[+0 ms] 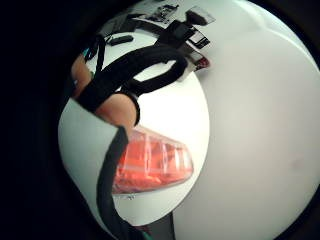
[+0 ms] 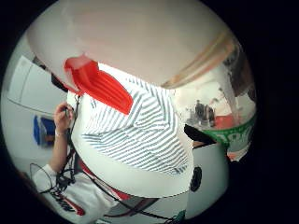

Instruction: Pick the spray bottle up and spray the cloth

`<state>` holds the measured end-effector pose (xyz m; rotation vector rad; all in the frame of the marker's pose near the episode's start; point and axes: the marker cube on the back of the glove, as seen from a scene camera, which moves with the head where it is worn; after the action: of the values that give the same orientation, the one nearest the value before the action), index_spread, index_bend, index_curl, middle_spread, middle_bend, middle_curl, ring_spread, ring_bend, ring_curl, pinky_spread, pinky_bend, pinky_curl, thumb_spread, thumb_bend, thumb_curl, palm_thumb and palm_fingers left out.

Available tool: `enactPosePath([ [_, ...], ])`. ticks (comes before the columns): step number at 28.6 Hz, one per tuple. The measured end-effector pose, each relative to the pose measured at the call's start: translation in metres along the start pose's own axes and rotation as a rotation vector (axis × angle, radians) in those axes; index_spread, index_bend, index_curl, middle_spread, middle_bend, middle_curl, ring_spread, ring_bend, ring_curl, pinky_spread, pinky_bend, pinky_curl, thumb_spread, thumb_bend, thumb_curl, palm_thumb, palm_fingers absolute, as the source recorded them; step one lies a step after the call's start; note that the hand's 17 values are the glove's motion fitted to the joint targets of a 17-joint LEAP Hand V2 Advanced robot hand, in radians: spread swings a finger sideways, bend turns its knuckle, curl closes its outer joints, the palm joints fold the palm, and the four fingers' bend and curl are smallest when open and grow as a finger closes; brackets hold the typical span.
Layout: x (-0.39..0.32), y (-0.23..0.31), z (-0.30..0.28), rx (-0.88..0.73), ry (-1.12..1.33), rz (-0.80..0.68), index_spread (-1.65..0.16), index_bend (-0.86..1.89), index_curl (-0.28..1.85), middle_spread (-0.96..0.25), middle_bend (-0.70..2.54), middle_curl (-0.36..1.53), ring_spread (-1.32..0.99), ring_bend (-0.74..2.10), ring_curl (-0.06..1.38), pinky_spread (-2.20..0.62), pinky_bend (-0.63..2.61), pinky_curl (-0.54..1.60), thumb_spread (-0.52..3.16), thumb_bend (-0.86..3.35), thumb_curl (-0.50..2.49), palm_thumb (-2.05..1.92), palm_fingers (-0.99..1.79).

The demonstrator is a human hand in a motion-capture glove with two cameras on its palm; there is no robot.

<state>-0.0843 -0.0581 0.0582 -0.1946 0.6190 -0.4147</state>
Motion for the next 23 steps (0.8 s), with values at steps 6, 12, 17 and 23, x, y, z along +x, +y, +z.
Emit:
enactPosePath([
  [6, 0.011, -0.001, -0.021, 0.065, -0.159, 0.057, -0.25, 0.13, 0.33, -0.14, 0.37, 0.49, -0.15, 0.50, 0.44, 0.11, 0.24, 0.36, 0.57, -0.03, 0.62, 1.05, 1.08],
  [12, 0.012, -0.024, -0.057, 0.192, -0.492, 0.120, -0.25, 0.12, 0.33, -0.14, 0.37, 0.50, -0.15, 0.50, 0.44, 0.10, 0.24, 0.36, 0.57, -0.03, 0.62, 1.05, 1.08],
  [17, -0.004, -0.033, -0.060, 0.224, -0.655, 0.138, -0.25, 0.12, 0.33, -0.14, 0.37, 0.50, -0.15, 0.49, 0.44, 0.10, 0.24, 0.36, 0.57, -0.03, 0.63, 1.04, 1.08],
  [23, -0.037, -0.048, -0.049, 0.238, -0.858, 0.140, -0.25, 0.12, 0.33, -0.14, 0.37, 0.50, -0.15, 0.48, 0.44, 0.10, 0.24, 0.36, 0.57, -0.03, 0.63, 1.04, 1.08],
])
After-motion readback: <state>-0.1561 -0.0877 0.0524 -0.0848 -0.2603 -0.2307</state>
